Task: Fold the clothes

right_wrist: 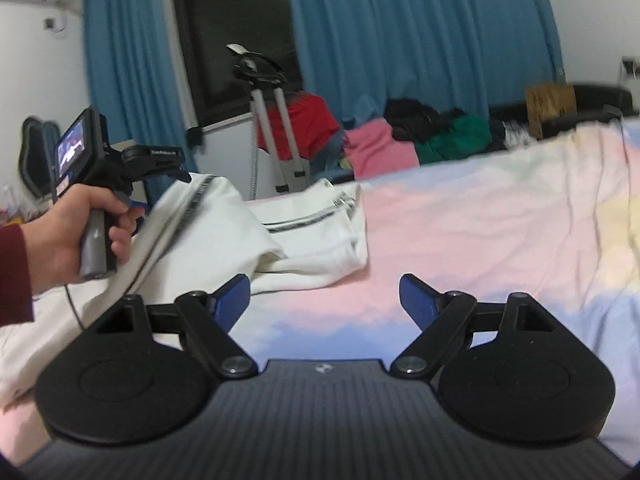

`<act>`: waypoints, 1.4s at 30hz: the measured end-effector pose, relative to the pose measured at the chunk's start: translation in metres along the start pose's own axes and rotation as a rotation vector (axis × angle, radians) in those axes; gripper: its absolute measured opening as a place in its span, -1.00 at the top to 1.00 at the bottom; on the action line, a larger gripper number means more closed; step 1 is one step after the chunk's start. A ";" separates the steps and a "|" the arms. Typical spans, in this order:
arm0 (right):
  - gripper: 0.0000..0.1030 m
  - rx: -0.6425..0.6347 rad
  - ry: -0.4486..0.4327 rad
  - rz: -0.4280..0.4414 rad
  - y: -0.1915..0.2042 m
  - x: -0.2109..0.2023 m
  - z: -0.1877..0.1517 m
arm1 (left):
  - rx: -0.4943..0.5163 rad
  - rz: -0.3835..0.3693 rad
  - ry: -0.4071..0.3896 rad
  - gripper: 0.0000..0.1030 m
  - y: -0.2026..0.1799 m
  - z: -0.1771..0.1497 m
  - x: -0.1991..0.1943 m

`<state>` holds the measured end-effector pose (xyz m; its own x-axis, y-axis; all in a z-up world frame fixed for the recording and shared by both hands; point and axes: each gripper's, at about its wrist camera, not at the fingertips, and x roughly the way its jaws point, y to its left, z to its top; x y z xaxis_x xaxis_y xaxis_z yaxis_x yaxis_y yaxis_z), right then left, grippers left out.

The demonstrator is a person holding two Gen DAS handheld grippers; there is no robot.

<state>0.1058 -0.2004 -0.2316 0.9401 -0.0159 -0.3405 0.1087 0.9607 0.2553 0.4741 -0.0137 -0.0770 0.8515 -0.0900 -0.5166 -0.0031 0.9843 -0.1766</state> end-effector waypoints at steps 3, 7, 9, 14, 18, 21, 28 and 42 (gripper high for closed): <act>-0.62 0.035 0.021 -0.026 -0.010 0.027 -0.008 | 0.009 0.022 -0.002 0.17 -0.011 0.012 0.022; -0.62 0.065 0.027 -0.047 -0.013 0.036 -0.016 | 0.021 -0.013 -0.028 0.93 -0.030 0.022 0.011; -0.62 0.062 0.009 -0.053 -0.011 0.034 -0.017 | 0.081 -0.047 -0.054 0.93 -0.042 0.022 -0.014; -0.62 0.049 -0.026 -0.019 -0.004 0.018 -0.012 | 0.275 -0.132 -0.160 0.94 -0.066 -0.008 -0.113; -0.62 0.031 -0.079 0.000 0.001 -0.012 -0.005 | 0.395 -0.221 -0.247 0.94 -0.073 -0.070 -0.204; -0.62 0.030 -0.132 0.004 0.002 -0.038 0.002 | 0.391 -0.272 -0.243 0.94 -0.068 -0.118 -0.261; -0.62 0.146 -0.121 0.079 -0.008 -0.079 0.019 | 0.299 -0.346 -0.061 0.95 -0.045 -0.215 -0.344; 0.24 0.482 0.149 0.197 -0.040 -0.037 -0.006 | 0.198 -0.307 -0.025 0.94 -0.008 -0.246 -0.337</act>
<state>0.0645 -0.2367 -0.2342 0.9053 0.2249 -0.3602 0.1039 0.7052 0.7014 0.0576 -0.0291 -0.1076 0.8093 -0.3846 -0.4440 0.3540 0.9225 -0.1539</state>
